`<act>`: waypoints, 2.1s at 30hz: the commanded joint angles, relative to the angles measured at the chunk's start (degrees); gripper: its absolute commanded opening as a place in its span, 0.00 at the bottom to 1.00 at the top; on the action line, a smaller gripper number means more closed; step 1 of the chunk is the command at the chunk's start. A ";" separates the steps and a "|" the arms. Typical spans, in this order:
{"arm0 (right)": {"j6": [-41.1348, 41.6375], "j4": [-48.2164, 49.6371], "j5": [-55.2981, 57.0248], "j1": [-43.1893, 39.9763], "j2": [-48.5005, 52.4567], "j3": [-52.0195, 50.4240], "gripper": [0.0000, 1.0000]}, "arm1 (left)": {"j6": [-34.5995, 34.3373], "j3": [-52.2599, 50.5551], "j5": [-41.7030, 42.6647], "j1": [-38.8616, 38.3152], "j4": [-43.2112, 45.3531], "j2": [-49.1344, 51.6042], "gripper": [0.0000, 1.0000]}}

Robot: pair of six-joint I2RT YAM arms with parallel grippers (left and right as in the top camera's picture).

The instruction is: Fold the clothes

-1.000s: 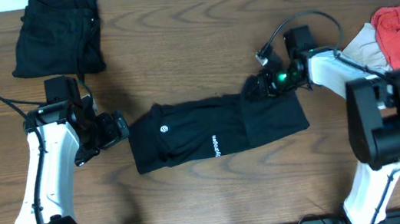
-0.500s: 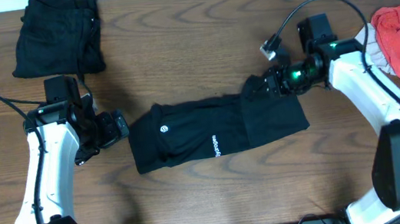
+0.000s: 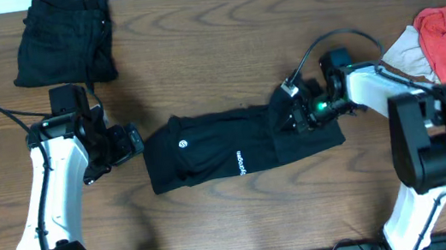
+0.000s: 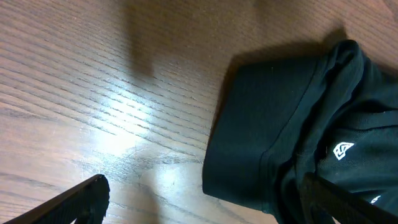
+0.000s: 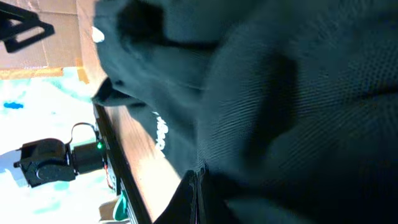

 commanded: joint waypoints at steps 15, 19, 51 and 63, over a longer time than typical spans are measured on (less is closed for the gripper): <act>-3.52 -0.20 -2.69 -2.78 1.95 2.43 0.09 | -0.07 -0.13 1.11 0.33 -0.37 -0.15 0.98; -2.82 -3.43 -2.67 -3.45 -4.11 5.51 0.30 | 0.04 -0.13 4.13 0.33 -0.07 -0.13 0.98; -5.95 -12.17 31.58 -13.99 -6.14 7.02 0.99 | 0.13 -0.52 4.46 0.33 0.81 0.09 0.98; -4.35 -10.91 31.39 -13.68 -4.28 7.02 0.99 | 0.09 -1.97 4.50 0.33 1.84 0.33 0.98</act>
